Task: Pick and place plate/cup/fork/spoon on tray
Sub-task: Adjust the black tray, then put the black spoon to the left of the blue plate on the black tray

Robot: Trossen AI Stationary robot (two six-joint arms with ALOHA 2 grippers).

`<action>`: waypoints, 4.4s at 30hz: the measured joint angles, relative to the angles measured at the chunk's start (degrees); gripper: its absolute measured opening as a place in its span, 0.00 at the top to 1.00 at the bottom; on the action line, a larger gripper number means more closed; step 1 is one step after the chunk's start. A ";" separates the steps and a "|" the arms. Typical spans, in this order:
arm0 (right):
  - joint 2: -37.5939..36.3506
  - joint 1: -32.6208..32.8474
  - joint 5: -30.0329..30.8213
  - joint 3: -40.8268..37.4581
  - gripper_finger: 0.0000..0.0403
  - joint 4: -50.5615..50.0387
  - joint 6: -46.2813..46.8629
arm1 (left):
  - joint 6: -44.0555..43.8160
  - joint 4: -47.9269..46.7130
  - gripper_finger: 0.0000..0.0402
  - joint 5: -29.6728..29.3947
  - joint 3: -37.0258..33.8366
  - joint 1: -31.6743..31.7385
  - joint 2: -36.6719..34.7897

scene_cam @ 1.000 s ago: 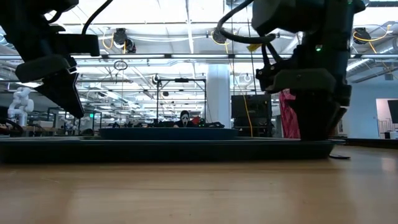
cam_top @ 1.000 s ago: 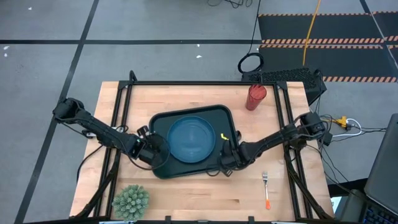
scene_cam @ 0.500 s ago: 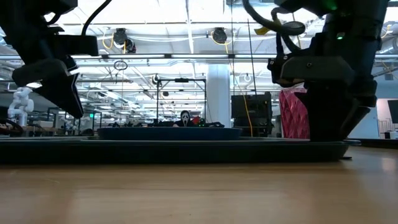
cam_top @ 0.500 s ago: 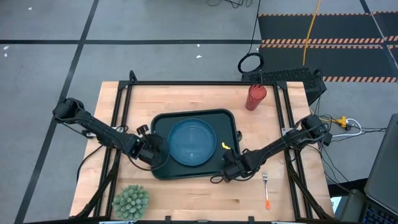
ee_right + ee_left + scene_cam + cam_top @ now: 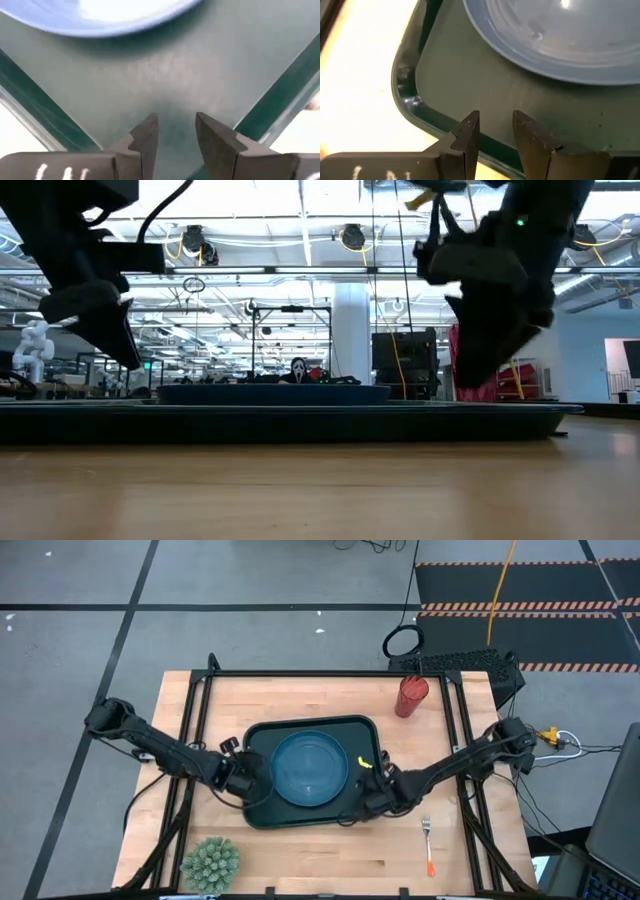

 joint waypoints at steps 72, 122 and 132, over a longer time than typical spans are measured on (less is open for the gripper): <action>-11.28 -6.58 11.08 -8.39 0.69 -10.98 -10.01 | 14.07 6.40 0.70 14.51 -5.55 18.74 0.02; -50.69 -23.12 -5.57 -46.08 0.69 10.55 -2.53 | 15.44 7.00 0.70 6.86 -5.55 21.99 0.02; -50.68 -25.38 -5.58 -47.44 0.69 16.98 -6.12 | 15.46 7.02 0.70 6.88 -5.55 21.99 0.02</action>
